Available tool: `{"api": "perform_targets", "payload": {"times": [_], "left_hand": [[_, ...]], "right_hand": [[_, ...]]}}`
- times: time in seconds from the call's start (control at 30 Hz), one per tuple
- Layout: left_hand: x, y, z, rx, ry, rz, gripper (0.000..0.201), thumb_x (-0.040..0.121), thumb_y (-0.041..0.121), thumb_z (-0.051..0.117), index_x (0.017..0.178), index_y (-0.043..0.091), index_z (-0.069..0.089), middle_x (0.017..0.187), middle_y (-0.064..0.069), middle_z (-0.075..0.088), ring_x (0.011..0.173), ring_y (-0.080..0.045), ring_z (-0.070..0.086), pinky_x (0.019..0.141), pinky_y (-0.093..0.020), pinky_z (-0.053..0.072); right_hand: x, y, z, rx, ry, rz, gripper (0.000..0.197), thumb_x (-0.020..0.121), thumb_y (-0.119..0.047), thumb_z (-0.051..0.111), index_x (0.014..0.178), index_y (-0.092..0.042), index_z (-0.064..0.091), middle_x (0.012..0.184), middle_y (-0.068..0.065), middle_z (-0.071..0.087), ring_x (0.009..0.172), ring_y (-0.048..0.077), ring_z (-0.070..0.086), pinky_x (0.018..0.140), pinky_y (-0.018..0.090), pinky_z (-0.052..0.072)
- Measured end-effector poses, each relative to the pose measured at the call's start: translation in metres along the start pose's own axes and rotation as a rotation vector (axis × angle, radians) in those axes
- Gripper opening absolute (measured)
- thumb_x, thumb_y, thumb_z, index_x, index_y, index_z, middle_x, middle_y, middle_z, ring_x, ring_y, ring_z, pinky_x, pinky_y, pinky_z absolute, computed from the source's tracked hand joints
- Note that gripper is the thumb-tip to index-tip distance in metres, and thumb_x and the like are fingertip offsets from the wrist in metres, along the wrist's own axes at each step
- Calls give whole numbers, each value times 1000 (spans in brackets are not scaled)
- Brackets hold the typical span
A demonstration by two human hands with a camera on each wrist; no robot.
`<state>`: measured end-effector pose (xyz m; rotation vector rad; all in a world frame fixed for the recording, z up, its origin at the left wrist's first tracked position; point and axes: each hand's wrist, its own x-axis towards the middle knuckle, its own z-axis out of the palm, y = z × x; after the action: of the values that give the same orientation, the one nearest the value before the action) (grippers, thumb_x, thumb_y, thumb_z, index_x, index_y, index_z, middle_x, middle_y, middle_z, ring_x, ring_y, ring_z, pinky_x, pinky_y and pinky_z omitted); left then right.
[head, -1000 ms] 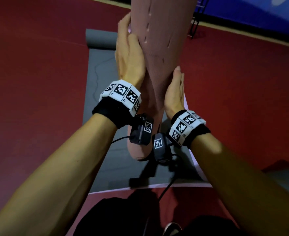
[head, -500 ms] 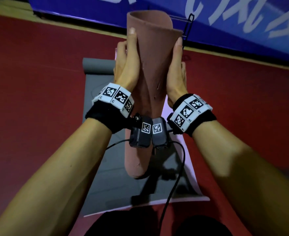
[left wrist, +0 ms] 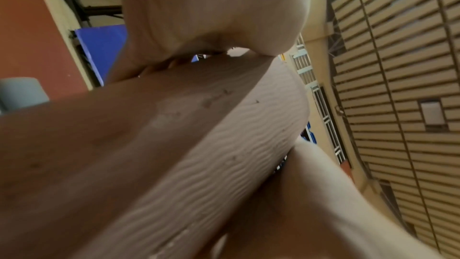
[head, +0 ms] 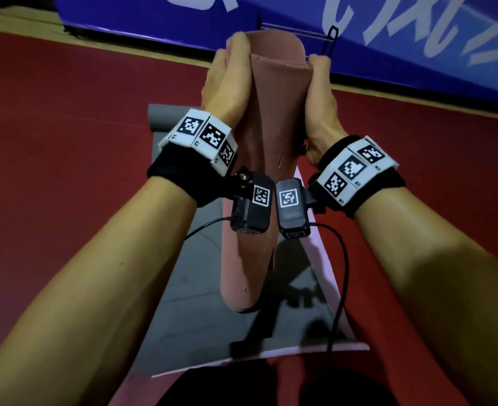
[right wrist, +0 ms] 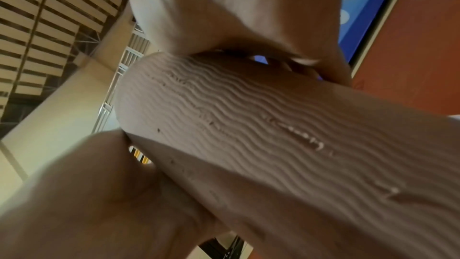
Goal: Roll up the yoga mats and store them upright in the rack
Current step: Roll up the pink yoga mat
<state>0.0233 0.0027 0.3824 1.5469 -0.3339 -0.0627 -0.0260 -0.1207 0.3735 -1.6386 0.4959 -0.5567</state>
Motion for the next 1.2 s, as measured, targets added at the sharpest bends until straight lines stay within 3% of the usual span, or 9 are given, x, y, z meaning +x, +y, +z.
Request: {"api": "perform_targets", "payload": {"times": [0.1, 0.2, 0.33, 0.47, 0.67, 0.9, 0.97, 1.03, 1.2], "left_hand": [[11, -10, -2, -15, 13, -11, 78, 65, 78, 28, 113, 31, 67, 115, 7, 70, 113, -22, 61, 100, -50, 45], [14, -9, -5, -18, -2, -9, 68, 74, 71, 30, 101, 23, 69, 105, 4, 73, 103, -19, 66, 94, -48, 50], [18, -3, -8, -42, 68, 31, 39, 88, 50, 37, 83, 18, 58, 91, -3, 72, 86, -19, 66, 83, -36, 51], [18, 4, -4, -9, 148, 171, 18, 99, 20, 37, 85, 19, 47, 80, 6, 49, 77, -10, 47, 74, -29, 39], [12, 2, 7, 70, 102, 200, 27, 104, 21, 32, 102, 15, 59, 87, 12, 54, 80, 1, 49, 80, -16, 42], [3, -4, 10, 74, 86, 193, 23, 104, 22, 32, 98, 24, 53, 86, 16, 54, 85, 1, 52, 103, -34, 42], [1, -8, 10, 77, 80, 189, 23, 105, 21, 31, 101, 27, 53, 85, 18, 53, 80, 11, 51, 98, -20, 43], [-3, -12, 10, 83, 71, 187, 24, 106, 20, 29, 107, 25, 53, 85, 19, 51, 73, 19, 49, 78, -3, 40], [-6, -30, 12, 28, 65, 183, 29, 105, 17, 30, 114, 20, 57, 92, 18, 57, 84, 11, 52, 80, -11, 44]], "right_hand": [[3, 2, 6, -31, 22, -7, 67, 66, -82, 40, 97, -29, 66, 111, 0, 70, 105, 23, 65, 100, 53, 49], [0, 0, 7, -54, 9, -13, 64, 69, -80, 38, 96, -28, 62, 108, -1, 68, 104, 22, 64, 99, 50, 50], [-13, -6, 1, -94, -70, -5, 50, 89, -71, 35, 90, -28, 61, 110, 1, 72, 103, 19, 65, 96, 48, 51], [-23, -11, -2, -77, -100, 13, 50, 95, -66, 31, 93, -29, 65, 105, -5, 73, 103, 15, 64, 94, 45, 50], [-23, -5, -8, -7, 3, 11, 49, 98, -63, 32, 89, -30, 67, 100, -6, 73, 101, 15, 64, 99, 43, 48], [-26, 2, -11, 3, 29, 0, 44, 99, -60, 35, 85, -31, 65, 102, -5, 70, 98, 15, 63, 98, 39, 49], [-29, 7, -10, 11, 35, 9, 46, 96, -63, 36, 86, -31, 68, 103, -5, 72, 98, 15, 64, 98, 40, 50], [-31, 14, -8, 15, 47, 14, 48, 96, -64, 36, 91, -30, 69, 105, -5, 73, 100, 14, 65, 100, 42, 50], [-30, 36, -7, 36, 99, -10, 58, 86, -71, 38, 102, -29, 75, 107, -8, 75, 105, 13, 67, 102, 46, 51]]}}
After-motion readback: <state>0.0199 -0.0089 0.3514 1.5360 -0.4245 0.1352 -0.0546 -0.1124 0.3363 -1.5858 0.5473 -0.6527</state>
